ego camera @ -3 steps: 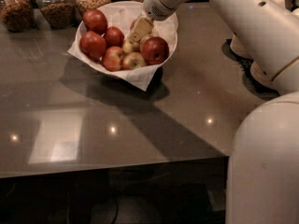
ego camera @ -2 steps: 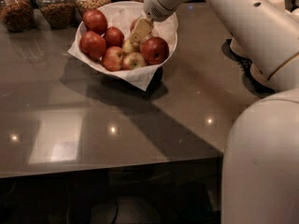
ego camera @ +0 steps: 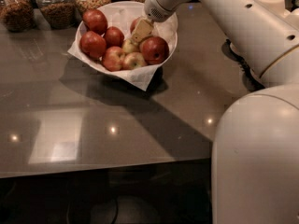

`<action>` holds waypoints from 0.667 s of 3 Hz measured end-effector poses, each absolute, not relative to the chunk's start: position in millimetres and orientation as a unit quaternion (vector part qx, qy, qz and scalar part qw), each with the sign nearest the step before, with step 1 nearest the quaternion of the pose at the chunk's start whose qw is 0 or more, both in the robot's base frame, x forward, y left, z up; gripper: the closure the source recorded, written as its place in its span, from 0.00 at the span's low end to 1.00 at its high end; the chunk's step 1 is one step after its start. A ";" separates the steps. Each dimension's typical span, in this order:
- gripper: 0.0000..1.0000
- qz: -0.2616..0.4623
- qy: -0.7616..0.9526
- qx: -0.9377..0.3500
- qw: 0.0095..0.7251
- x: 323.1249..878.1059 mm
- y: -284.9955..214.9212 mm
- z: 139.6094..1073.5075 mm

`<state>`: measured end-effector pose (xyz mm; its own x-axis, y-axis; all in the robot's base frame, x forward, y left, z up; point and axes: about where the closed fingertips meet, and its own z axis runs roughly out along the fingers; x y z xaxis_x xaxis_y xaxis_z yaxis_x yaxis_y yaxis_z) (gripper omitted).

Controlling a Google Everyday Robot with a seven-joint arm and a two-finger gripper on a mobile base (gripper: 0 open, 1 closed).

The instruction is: Pick apple from white bowl

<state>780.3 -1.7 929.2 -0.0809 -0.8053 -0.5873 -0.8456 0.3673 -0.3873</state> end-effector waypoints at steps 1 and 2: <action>0.31 0.028 0.737 -0.560 0.377 782.2 -2.1 928.9; 0.34 0.030 0.738 -0.560 0.375 783.1 -1.5 928.6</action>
Offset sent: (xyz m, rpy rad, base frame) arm 0.0085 -0.0028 -0.0135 -0.0001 0.0418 -0.0142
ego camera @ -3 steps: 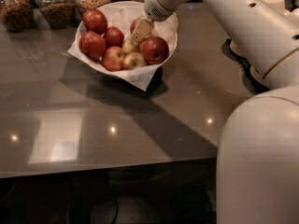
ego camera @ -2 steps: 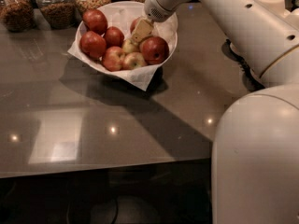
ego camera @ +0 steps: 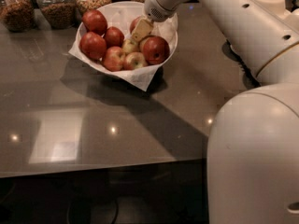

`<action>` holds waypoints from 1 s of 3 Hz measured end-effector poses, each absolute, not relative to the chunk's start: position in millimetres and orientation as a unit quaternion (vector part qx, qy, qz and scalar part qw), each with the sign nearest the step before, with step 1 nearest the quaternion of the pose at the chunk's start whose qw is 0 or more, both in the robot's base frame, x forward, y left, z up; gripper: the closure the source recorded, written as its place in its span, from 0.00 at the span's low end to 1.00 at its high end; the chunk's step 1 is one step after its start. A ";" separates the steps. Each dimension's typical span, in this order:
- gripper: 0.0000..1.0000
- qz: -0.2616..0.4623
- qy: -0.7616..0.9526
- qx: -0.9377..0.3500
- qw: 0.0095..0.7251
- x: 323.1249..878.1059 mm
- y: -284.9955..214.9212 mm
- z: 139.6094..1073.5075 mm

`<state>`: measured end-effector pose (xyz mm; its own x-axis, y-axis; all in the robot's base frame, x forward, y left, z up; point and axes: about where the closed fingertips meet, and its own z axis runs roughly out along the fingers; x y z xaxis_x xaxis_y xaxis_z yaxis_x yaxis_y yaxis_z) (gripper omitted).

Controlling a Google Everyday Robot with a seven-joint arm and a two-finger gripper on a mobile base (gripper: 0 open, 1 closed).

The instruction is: Pick apple from white bowl

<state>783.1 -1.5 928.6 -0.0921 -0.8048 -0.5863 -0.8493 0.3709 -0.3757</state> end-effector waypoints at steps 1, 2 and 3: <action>0.51 0.032 0.739 -0.561 0.371 783.0 -0.3 928.5; 0.74 0.035 0.740 -0.562 0.368 781.8 1.5 928.7; 0.97 0.039 0.739 -0.565 0.365 779.1 3.5 929.3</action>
Offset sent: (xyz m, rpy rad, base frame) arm -0.0101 0.0063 -0.0096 0.0032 0.0623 0.0282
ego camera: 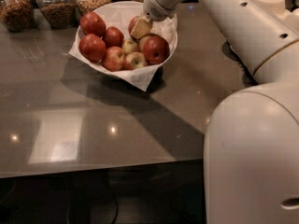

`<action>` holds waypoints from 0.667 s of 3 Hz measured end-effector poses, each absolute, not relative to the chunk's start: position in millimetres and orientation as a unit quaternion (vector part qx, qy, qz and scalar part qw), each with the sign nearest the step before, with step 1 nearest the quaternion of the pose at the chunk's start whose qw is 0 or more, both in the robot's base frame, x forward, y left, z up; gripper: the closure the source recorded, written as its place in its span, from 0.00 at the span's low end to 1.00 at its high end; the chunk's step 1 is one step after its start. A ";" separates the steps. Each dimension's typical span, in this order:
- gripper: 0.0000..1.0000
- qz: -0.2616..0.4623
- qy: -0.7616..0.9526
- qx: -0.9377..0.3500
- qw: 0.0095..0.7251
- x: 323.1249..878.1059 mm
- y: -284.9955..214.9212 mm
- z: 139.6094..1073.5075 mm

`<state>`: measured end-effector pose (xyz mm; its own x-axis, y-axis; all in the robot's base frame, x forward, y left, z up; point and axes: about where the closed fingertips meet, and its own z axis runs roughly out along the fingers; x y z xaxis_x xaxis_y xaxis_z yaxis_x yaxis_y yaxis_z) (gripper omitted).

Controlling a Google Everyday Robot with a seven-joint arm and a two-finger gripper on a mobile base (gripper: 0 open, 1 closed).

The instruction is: Pick apple from white bowl

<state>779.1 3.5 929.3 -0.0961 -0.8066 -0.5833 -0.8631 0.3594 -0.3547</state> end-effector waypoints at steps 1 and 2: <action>1.00 0.048 0.729 -0.574 0.370 767.8 12.0 938.8; 1.00 0.053 0.718 -0.581 0.379 760.8 18.3 949.4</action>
Offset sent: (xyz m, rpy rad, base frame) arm -0.0291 0.0178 0.0407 0.0452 -0.0514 0.0818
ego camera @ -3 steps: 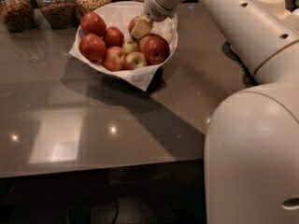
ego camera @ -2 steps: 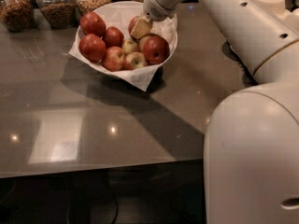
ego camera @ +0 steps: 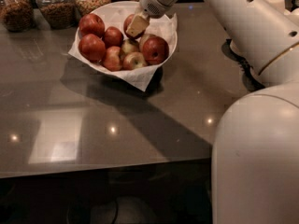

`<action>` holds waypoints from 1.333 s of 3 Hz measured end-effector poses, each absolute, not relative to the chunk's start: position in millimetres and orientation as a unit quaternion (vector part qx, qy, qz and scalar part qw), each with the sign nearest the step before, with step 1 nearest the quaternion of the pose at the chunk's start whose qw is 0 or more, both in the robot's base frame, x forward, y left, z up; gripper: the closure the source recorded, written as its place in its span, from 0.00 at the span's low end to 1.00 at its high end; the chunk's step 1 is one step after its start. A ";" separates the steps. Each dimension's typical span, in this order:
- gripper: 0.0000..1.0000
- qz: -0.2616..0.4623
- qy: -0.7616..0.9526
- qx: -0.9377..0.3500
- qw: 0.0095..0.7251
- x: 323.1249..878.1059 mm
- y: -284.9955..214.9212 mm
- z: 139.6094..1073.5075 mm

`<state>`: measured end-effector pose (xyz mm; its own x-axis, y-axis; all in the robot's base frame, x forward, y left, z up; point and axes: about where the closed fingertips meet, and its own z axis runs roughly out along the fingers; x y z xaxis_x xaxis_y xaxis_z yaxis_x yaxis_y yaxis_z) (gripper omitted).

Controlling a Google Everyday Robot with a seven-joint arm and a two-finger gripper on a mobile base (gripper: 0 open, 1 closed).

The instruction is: Pick apple from white bowl

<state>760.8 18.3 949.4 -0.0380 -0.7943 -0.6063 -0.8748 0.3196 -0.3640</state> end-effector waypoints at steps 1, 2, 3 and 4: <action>1.00 0.057 0.703 -0.589 0.395 754.2 26.5 966.0; 1.00 0.059 0.690 -0.598 0.402 748.7 31.8 978.5; 1.00 0.062 0.689 -0.603 0.397 746.2 32.1 978.1; 0.91 0.064 0.689 -0.607 0.391 744.6 32.0 976.8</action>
Offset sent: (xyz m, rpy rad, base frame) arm -0.0197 0.0148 0.0514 0.0344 -0.0841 0.0861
